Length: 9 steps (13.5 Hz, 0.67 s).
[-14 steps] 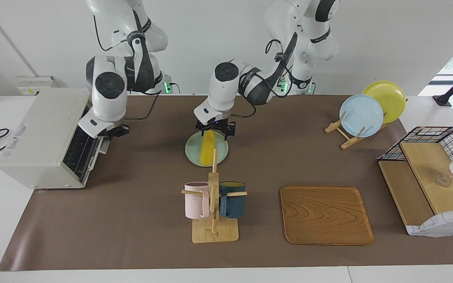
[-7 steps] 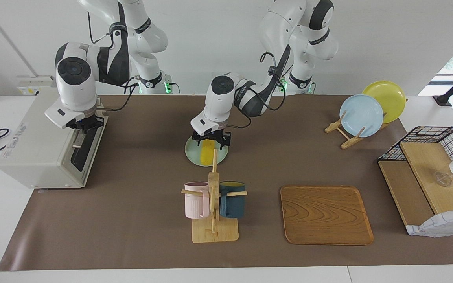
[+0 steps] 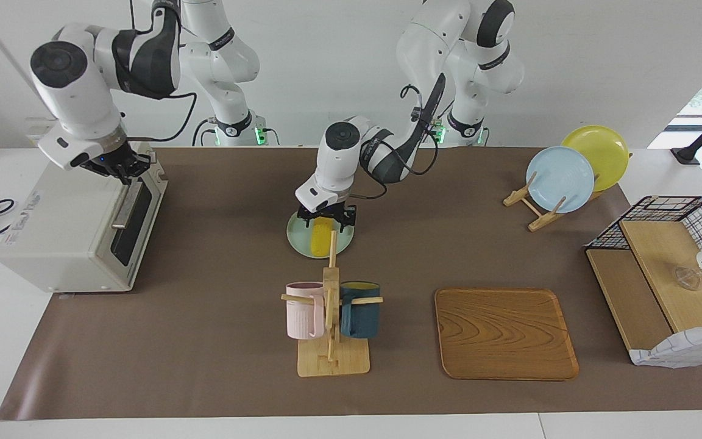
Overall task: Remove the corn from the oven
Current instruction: 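Grasp the yellow corn with the left gripper and lift it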
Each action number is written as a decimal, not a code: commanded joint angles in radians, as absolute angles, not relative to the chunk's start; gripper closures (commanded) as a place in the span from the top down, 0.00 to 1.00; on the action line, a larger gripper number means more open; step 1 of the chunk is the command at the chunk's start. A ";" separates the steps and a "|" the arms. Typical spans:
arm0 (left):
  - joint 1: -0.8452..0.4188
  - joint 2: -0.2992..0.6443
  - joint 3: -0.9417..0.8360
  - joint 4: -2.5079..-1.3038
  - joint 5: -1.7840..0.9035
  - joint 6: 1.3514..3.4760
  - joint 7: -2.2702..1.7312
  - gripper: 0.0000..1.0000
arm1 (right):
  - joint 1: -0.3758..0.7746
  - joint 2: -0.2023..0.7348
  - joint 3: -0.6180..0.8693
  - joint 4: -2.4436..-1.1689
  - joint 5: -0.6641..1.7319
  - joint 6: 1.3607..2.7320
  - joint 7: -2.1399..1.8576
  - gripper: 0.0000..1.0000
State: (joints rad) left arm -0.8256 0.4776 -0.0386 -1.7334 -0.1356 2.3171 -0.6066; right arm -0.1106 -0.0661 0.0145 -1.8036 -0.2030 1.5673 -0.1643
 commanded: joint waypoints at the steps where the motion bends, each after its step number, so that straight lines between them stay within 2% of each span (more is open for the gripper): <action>1: -0.853 0.472 -0.021 -1.769 -0.129 2.347 -0.630 1.00 | -0.121 -0.055 0.025 -1.706 -0.150 1.509 -0.195 0.94; 2: -0.865 0.471 -0.018 -1.770 -0.123 2.347 -0.641 0.96 | -0.120 -0.057 0.026 -1.697 -0.115 1.511 -0.184 1.00; 3: -0.865 0.471 -0.018 -1.769 -0.120 2.347 -0.649 0.83 | -0.118 -0.066 0.028 -1.692 -0.053 1.505 -0.163 1.00; 6: -0.867 0.471 -0.014 -1.749 -0.118 2.330 -0.679 0.03 | -0.098 -0.067 0.035 -1.693 -0.031 1.548 -0.133 1.00; 7: -0.867 0.471 -0.011 -1.737 -0.120 2.318 -0.686 0.00 | -0.098 -0.061 0.035 -1.684 -0.023 1.552 -0.130 1.00; 9: -0.858 0.471 -0.008 -1.697 -0.120 2.267 -0.707 0.00 | -0.086 -0.055 0.043 -1.648 -0.055 1.484 -0.127 1.00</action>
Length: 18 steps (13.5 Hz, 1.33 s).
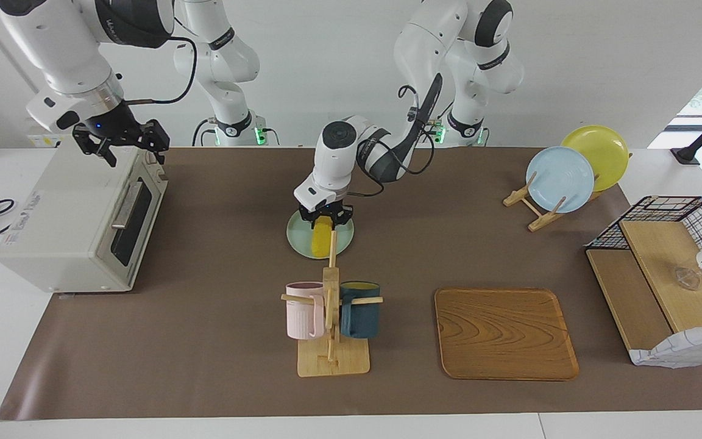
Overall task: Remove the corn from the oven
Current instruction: 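Grasp the yellow corn with the left gripper and lift it, then carry the corn to the wooden tray and release it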
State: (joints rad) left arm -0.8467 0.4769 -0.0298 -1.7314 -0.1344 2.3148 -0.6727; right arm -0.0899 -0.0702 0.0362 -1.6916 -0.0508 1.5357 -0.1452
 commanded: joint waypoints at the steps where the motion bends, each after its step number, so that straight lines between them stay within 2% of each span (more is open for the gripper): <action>1: -0.853 0.466 -0.002 -1.684 -0.120 2.254 -0.706 0.00 | -0.089 -0.058 0.041 -1.655 -0.058 1.456 -0.094 1.00; 3: -0.825 0.421 0.003 -1.684 -0.118 2.214 -0.700 0.00 | -0.074 -0.057 0.046 -1.651 -0.061 1.460 -0.043 1.00; 6: -0.712 0.344 0.003 -1.683 -0.085 2.126 -0.680 0.00 | -0.046 -0.048 0.037 -1.634 -0.066 1.428 -0.041 1.00; 11: -0.464 0.359 0.002 -1.592 -0.071 2.023 -0.431 0.00 | 0.043 -0.035 -0.020 -1.611 -0.077 1.431 -0.035 1.00; 14: -0.323 0.405 -0.002 -1.544 -0.072 2.031 -0.304 0.00 | 0.037 -0.012 -0.021 -1.583 -0.072 1.428 -0.035 1.00; 18: -0.227 0.622 0.002 -1.283 -0.071 2.017 -0.217 0.00 | 0.012 -0.011 -0.014 -1.591 -0.049 1.450 -0.035 1.00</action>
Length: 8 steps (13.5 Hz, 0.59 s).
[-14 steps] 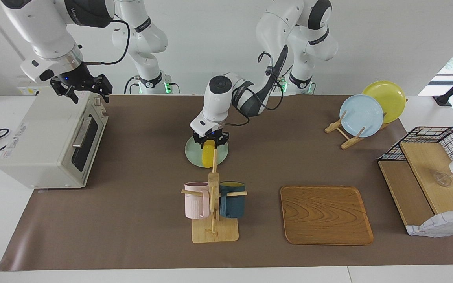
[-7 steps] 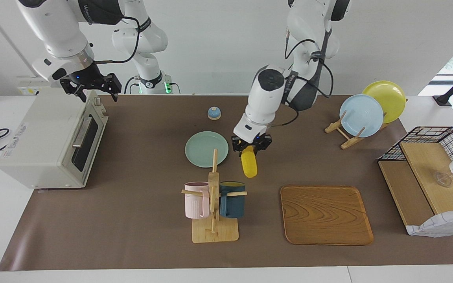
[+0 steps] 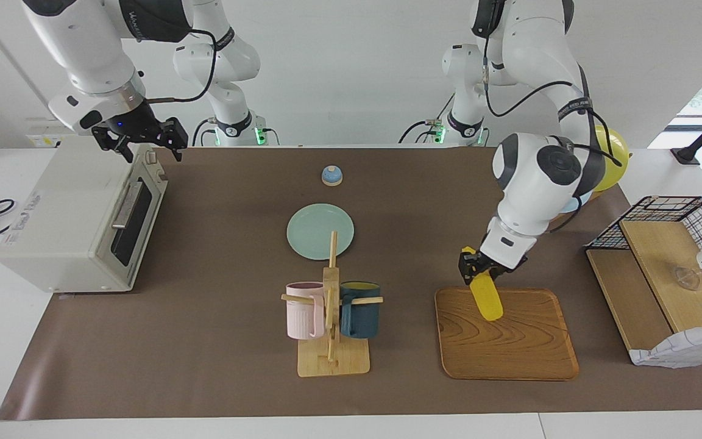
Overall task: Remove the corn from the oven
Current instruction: 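Carry the corn to the wooden tray and release it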
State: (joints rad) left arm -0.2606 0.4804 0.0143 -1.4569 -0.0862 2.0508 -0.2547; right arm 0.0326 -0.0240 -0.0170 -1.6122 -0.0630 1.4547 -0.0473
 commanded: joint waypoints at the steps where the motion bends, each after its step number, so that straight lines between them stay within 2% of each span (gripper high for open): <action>1: -0.198 0.680 -0.002 -1.223 -0.072 2.032 -0.203 0.00 | 0.006 -0.009 -0.014 -1.591 -0.029 1.445 -0.037 1.00; 4: -0.155 0.788 -0.009 -1.086 -0.072 2.040 -0.198 0.00 | 0.006 -0.012 -0.014 -1.594 -0.028 1.453 -0.037 1.00; 8: -0.167 0.825 -0.005 -1.098 -0.071 2.088 -0.180 0.00 | 0.003 -0.011 -0.017 -1.592 -0.026 1.460 -0.035 1.00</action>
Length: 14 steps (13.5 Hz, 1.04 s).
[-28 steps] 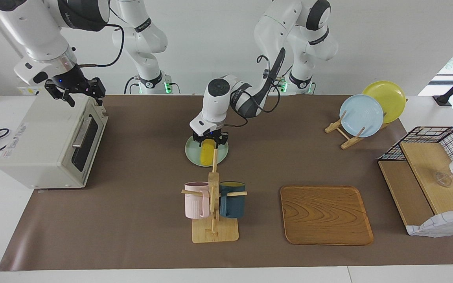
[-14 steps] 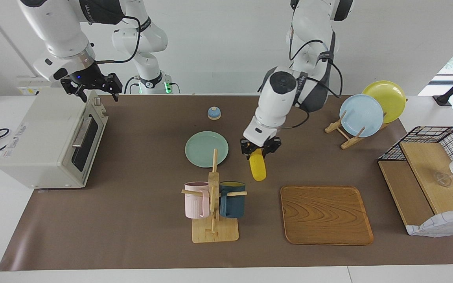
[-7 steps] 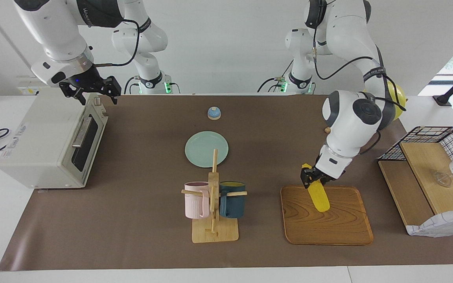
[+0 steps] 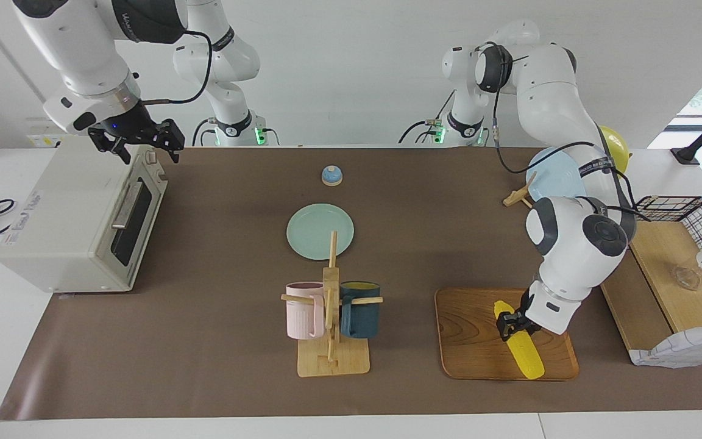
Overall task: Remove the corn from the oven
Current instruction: 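Carry the corn to the wooden tray and release it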
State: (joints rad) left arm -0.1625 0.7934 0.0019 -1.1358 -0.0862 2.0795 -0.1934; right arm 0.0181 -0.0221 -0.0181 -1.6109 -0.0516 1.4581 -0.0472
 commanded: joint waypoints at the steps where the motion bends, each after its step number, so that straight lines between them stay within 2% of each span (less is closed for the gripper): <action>1: -0.166 0.825 -0.005 -1.109 -0.069 2.086 -0.163 0.00 | -0.003 -0.011 -0.021 -1.592 -0.025 1.460 -0.037 1.00; 5: -0.160 0.818 -0.003 -1.130 -0.066 2.086 -0.109 0.00 | -0.023 -0.009 -0.020 -1.591 -0.026 1.477 -0.040 1.00; 6: -0.166 0.810 -0.002 -1.146 -0.066 2.085 -0.109 0.99 | -0.017 -0.008 -0.018 -1.589 -0.026 1.477 -0.040 1.00; 9: -0.169 0.790 -0.002 -1.150 -0.069 2.068 -0.107 1.00 | -0.014 -0.008 -0.015 -1.586 -0.028 1.479 -0.040 1.00; 14: -0.161 0.655 0.002 -1.186 -0.075 1.906 -0.121 1.00 | -0.014 -0.008 -0.014 -1.583 -0.028 1.480 -0.038 1.00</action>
State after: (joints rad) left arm -0.1653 0.7464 -0.0033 -1.1360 -0.0860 1.9785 -0.1178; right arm -0.0072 -0.0190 -0.0190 -1.6012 -0.0503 1.4730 -0.0471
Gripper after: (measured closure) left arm 0.000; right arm 0.000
